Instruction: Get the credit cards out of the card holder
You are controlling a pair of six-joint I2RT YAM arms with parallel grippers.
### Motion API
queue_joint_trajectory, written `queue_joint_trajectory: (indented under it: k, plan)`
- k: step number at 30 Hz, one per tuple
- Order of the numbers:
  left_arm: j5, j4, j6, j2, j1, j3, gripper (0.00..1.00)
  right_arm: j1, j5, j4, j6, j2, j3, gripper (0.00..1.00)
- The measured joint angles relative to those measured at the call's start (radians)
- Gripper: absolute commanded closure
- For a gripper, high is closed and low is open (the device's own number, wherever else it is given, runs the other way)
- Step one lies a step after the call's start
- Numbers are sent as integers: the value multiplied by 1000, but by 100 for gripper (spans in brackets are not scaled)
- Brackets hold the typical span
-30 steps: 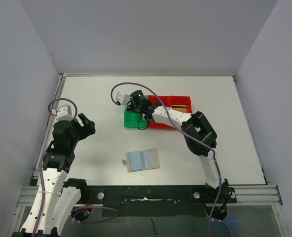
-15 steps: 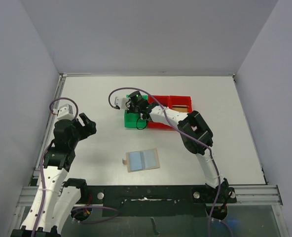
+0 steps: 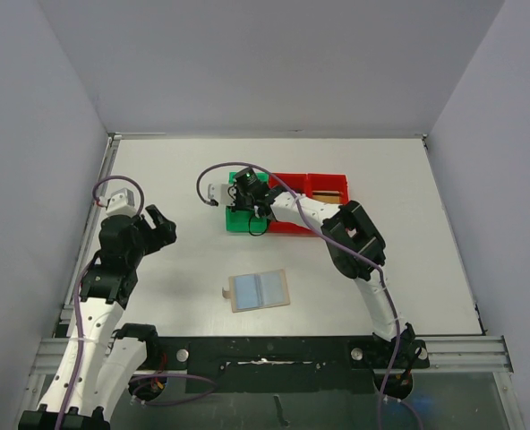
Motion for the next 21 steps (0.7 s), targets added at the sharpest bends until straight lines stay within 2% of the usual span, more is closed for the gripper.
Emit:
queue_joint_trajectory:
  k: [21]
  plan:
    - [37,1,0,32,0,0,26,-32,-34,-85,-10,48,85,68]
